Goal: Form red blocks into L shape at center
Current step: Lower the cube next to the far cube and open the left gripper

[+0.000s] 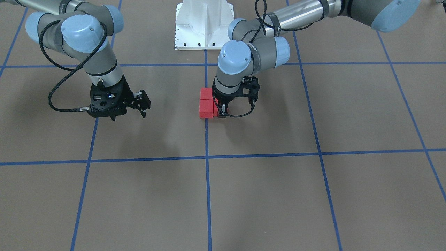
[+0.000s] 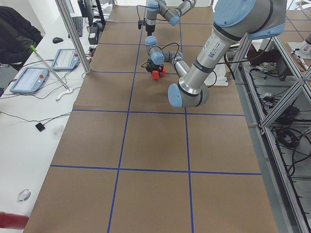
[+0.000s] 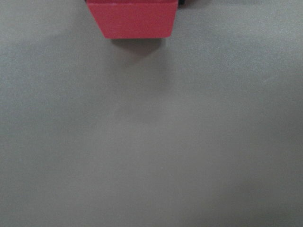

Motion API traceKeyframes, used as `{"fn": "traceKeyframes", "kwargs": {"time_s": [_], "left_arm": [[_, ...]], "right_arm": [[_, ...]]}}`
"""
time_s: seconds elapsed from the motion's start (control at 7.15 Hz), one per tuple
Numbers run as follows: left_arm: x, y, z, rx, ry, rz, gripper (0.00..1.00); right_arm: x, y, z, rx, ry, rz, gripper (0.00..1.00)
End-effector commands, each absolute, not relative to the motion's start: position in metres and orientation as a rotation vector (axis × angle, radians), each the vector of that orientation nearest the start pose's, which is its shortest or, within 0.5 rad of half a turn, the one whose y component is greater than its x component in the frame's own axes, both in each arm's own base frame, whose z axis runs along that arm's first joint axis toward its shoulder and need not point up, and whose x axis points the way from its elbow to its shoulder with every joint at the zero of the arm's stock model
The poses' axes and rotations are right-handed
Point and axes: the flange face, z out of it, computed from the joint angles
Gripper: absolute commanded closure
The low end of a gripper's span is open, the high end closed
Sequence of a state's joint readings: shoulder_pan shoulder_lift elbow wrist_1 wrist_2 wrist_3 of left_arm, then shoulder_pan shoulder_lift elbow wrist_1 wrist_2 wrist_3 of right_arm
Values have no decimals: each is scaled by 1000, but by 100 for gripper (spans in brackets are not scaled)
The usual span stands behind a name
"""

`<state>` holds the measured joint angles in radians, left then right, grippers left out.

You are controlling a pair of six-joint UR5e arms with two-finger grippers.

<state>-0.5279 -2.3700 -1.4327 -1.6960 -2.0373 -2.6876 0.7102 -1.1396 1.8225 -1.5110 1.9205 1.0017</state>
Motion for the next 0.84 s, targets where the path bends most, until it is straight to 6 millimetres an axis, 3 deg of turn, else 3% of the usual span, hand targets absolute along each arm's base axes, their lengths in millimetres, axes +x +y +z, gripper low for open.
{"fn": "traceKeyframes", "kwargs": {"time_s": [0.0, 0.14, 0.28, 0.7], "left_arm": [[602, -452, 210, -704, 666, -1342, 100], [602, -452, 210, -704, 666, -1342, 83], [602, -452, 210, -702, 667, -1338, 1], [603, -450, 210, -703, 664, -1337, 0]], "right_arm": [[-404, -478, 306, 168, -784, 4, 0], [-404, -478, 306, 168, -784, 4, 0], [-404, -478, 306, 168, -784, 4, 0], [-404, -478, 306, 168, -784, 4, 0]]}}
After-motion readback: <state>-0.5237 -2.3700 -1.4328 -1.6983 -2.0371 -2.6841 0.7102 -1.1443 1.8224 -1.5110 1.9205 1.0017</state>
